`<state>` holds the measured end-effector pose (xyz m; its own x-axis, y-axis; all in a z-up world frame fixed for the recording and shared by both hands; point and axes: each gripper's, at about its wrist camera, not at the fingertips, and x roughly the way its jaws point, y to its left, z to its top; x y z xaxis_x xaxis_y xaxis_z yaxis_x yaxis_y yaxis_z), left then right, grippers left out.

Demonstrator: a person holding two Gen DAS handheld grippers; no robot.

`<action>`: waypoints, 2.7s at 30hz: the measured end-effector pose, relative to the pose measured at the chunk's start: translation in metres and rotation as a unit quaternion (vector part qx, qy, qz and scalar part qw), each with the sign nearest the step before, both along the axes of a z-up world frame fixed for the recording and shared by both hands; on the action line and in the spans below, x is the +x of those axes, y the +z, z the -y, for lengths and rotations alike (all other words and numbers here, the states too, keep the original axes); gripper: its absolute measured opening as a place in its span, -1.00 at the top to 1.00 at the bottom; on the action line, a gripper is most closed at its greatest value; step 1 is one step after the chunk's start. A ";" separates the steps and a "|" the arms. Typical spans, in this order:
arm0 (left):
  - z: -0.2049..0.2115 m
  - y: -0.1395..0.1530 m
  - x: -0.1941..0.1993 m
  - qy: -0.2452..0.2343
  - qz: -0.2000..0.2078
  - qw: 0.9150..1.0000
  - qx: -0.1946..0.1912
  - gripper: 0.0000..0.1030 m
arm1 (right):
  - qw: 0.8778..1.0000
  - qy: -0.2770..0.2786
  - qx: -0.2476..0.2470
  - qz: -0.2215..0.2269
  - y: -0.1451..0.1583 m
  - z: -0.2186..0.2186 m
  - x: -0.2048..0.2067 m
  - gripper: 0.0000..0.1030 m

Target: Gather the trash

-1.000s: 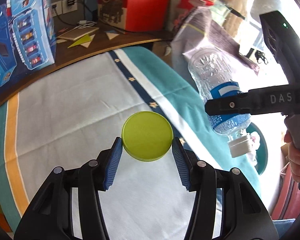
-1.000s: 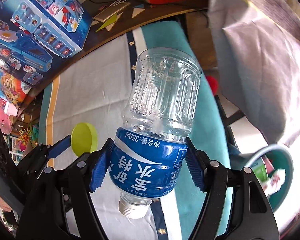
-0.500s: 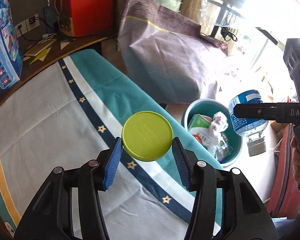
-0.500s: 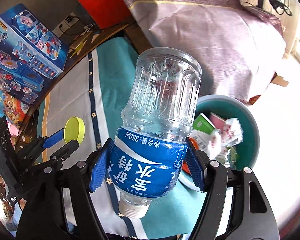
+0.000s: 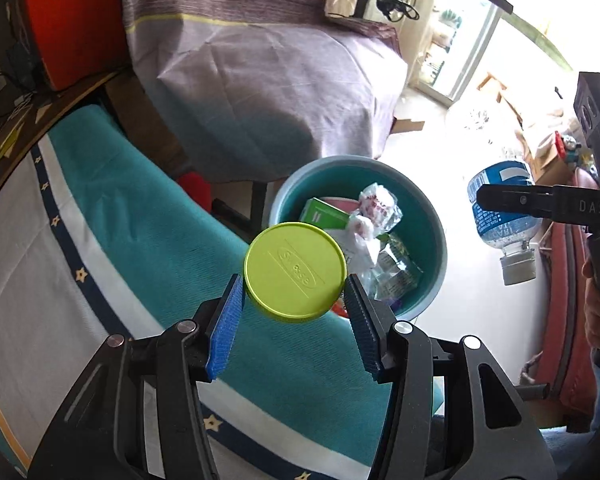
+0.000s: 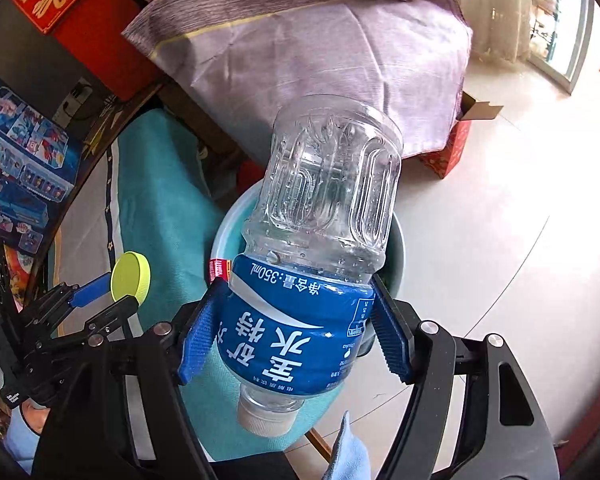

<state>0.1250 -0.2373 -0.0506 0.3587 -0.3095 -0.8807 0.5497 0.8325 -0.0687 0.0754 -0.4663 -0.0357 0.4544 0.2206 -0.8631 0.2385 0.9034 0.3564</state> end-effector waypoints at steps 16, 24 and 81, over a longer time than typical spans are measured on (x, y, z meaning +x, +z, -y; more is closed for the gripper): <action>0.048 -0.038 0.021 -0.022 -0.047 0.999 0.009 -0.80 | 0.999 0.018 0.001 -0.032 -0.023 0.002 0.024 -0.30; 0.027 -0.033 0.023 0.006 -0.057 0.998 0.009 -0.86 | 0.998 0.042 -0.001 -0.039 -0.029 -0.013 0.035 -0.30; -0.047 0.005 -0.002 0.100 -0.035 0.994 -0.013 -0.92 | 0.997 -0.004 -0.072 -0.014 0.019 -0.024 -0.014 -0.78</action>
